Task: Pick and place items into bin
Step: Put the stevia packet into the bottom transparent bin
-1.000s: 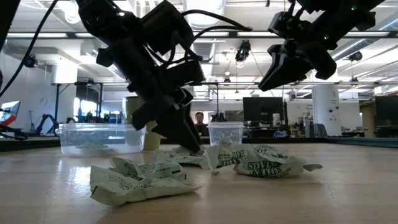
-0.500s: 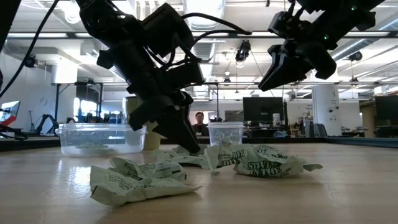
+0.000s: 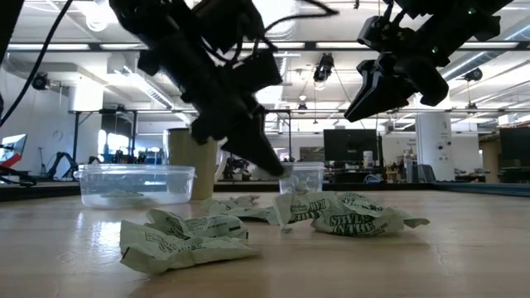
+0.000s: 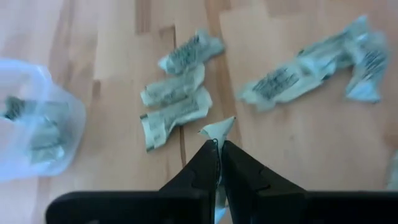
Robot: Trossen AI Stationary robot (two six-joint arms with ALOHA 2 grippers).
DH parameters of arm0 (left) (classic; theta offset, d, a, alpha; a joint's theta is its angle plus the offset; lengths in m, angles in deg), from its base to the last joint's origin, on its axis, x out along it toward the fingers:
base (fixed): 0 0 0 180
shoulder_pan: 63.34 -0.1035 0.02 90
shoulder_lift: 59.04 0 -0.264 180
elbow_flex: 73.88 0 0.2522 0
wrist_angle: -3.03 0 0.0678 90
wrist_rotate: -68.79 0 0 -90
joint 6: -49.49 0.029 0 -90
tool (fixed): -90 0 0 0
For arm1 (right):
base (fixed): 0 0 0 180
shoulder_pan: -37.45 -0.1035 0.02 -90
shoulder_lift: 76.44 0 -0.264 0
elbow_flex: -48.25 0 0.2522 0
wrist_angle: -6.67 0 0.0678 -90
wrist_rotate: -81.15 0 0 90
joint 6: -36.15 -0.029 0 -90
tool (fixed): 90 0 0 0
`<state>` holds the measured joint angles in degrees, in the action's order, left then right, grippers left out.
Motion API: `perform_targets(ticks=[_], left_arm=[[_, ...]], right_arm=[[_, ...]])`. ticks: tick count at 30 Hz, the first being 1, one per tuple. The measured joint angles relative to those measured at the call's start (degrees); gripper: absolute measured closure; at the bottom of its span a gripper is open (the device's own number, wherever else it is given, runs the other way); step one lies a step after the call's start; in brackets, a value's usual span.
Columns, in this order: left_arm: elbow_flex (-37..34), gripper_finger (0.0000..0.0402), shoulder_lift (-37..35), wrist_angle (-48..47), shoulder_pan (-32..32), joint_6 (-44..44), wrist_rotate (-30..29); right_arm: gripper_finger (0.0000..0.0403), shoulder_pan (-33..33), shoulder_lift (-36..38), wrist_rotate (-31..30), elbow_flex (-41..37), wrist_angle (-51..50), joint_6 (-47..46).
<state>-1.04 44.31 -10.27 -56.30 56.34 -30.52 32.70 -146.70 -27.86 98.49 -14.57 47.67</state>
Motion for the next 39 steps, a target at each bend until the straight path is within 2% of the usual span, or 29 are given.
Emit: perform_targets(ticks=[7, 17, 30, 39], left_arm=[[-0.26, 0.0396, -6.91, -5.9, 1.96, -0.23, -0.92], [-4.23, 0.0396, -16.93, -23.54, 8.19, -8.69, -13.85], [-16.78, 0.0395, -30.59, -28.17, 9.86, -21.17, -15.16], [-25.83, 0.0395, -37.02, -28.05, 9.85, -29.3, -15.07]], right_arm=[[0.0335, 0.0, 0.0, -0.01, -0.32, -0.03, 0.0], [0.0335, 0.02, -0.02, -0.02, -0.62, -0.05, -1.08], [0.0335, 0.02, -0.02, -0.01, -0.95, -0.01, -1.52], [0.0335, 0.01, -0.02, -0.01, -1.06, 0.03, -2.15]])
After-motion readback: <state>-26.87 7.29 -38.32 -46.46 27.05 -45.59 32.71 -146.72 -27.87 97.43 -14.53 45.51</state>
